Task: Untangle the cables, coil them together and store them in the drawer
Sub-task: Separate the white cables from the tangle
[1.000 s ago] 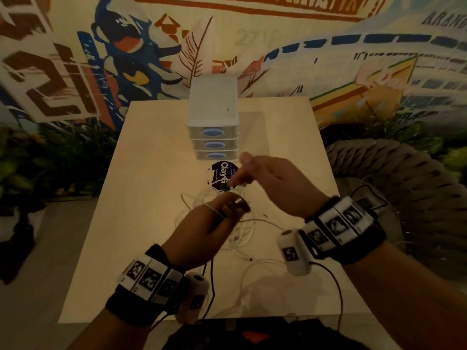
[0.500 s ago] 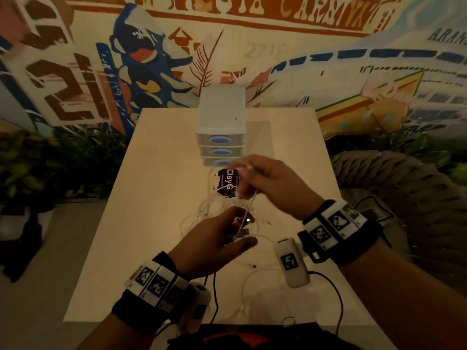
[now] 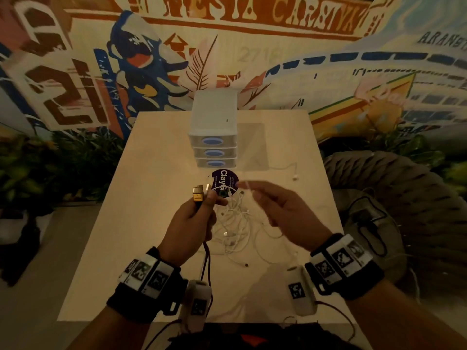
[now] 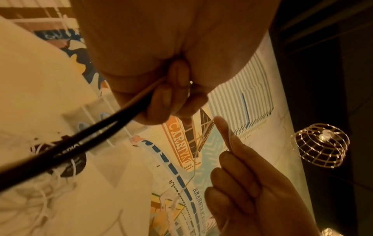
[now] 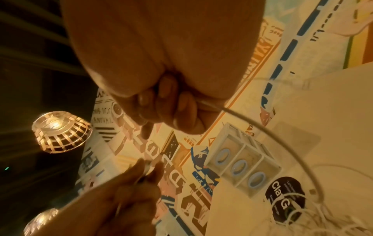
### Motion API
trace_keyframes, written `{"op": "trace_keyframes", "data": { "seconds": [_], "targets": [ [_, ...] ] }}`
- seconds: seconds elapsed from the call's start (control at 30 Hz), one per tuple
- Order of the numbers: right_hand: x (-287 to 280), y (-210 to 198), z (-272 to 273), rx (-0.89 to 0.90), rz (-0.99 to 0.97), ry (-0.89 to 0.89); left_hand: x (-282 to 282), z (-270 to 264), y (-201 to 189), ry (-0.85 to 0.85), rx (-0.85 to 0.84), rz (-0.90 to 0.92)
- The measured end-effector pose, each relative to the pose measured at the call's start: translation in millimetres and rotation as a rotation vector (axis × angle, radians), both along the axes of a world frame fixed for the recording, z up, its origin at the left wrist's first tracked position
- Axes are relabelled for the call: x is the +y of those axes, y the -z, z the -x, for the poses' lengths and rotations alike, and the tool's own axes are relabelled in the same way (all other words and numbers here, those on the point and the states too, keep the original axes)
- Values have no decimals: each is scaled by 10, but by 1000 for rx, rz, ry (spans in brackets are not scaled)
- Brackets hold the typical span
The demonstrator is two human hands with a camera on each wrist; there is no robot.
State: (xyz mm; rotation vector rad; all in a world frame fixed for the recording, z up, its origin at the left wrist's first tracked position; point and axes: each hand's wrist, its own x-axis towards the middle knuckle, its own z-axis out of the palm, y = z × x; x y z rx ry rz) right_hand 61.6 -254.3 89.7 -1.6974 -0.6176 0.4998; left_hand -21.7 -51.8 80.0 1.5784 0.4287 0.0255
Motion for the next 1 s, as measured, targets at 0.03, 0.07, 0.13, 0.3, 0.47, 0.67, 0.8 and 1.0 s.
{"op": "trace_keyframes", "data": {
  "seconds": [0.03,0.07,0.13,0.3,0.47,0.67,0.8,1.0],
  "targets": [
    [18,9,74,-19,45,-66,-32,-12,-14,-14,14,22],
    [38,39,139,-42,96,-122,-62,-21,-21,-13,30,47],
    [70,117,238,-94,187,-211,-100,-28,-40,12,75,120],
    [35,303,333,-146,360,-338,-123,-42,-109,27,76,282],
    [-166,472,363,-22,355,-333,-118,-65,-118,-56,-27,353],
    [-429,626,320,73,362,-314,-94,-104,-142,-191,-134,290],
    [-610,612,236,25,430,-275,74,-171,-190,-304,-216,232],
    [-925,573,122,11,395,-158,355,-218,-221,-449,-269,188]
  ]
}}
